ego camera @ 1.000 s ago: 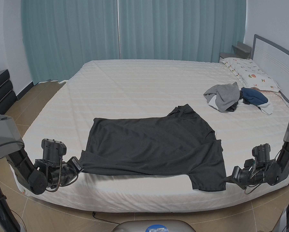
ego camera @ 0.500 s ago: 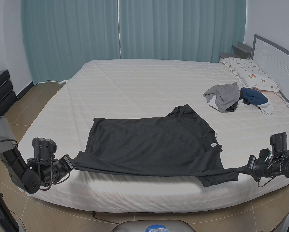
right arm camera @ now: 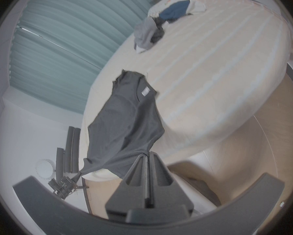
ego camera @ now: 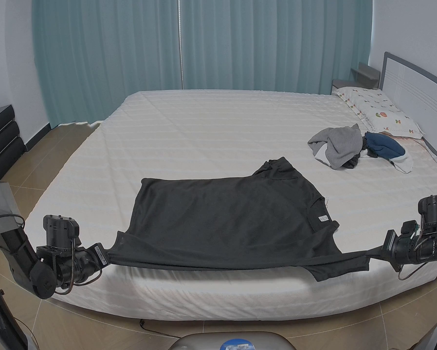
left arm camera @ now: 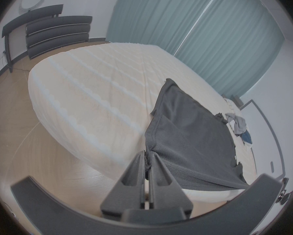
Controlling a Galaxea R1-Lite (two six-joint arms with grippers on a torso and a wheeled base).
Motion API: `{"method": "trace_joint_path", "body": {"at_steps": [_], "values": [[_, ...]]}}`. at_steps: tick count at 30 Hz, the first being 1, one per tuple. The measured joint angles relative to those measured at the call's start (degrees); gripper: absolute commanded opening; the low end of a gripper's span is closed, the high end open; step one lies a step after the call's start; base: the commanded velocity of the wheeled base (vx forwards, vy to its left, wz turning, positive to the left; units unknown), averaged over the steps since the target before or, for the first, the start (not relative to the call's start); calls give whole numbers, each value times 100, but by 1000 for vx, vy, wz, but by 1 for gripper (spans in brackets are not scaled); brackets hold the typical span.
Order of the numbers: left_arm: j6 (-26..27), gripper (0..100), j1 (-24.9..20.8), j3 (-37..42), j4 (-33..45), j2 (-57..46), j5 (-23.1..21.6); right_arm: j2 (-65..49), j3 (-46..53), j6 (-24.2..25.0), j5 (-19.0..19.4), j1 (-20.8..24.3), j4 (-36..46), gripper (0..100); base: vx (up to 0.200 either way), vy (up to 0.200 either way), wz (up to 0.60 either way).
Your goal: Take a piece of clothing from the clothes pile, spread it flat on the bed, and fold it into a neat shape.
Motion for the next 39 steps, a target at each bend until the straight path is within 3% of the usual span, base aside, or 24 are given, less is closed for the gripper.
{"method": "trace_joint_path", "body": {"at_steps": [3,15,25,39], "values": [[105,0,-7,68,13,67,-4,30,20,-397,13,6,246,0,0,0,0],[1019,0,-127,557,18,483,18,380,295,-1011,-38,124,405,0,0,0,0],[1329,0,-160,708,-107,965,57,651,499,-1298,-74,182,440,0,0,0,0],[1342,0,-250,819,-135,1130,51,869,621,-1498,-77,172,435,0,0,0,0]]}}
